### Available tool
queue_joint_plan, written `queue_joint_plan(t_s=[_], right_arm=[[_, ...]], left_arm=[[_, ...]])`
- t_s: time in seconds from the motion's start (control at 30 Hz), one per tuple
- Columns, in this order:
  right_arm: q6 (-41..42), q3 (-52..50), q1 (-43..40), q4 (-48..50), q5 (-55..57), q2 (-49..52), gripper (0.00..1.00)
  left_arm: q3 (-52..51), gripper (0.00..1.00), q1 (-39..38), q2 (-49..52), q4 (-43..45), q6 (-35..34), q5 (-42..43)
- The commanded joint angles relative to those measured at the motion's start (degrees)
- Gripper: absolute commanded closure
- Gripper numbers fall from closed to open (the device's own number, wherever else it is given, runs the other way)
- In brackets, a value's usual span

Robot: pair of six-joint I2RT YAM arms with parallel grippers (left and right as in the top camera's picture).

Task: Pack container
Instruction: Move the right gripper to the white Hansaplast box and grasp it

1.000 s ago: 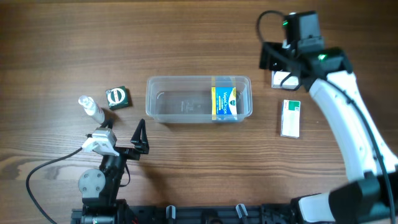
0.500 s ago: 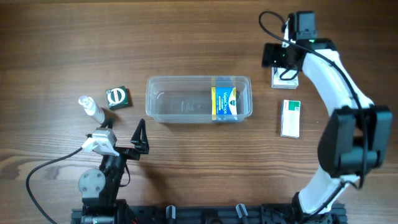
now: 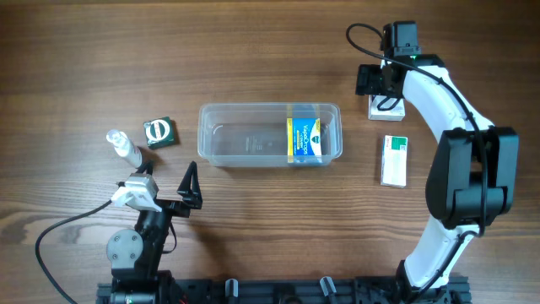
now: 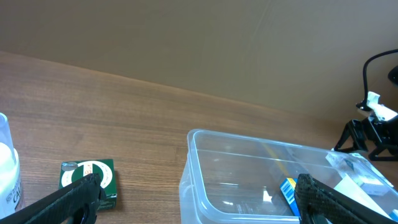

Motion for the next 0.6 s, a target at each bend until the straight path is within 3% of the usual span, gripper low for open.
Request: queue_joint_plan(t_s=[0.0, 0.57], right_arm=[[0.7, 0.5, -0.2, -0.2, 2.7, 0.0, 0.02], [3.6, 0.4, -1.4, -0.5, 0.5, 5.3, 0.01]], left_arm=[[-0.2, 0.00, -0.3, -0.4, -0.3, 0.9, -0.2], [-0.2, 0.00, -0.3, -0.4, -0.3, 0.9, -0.2]])
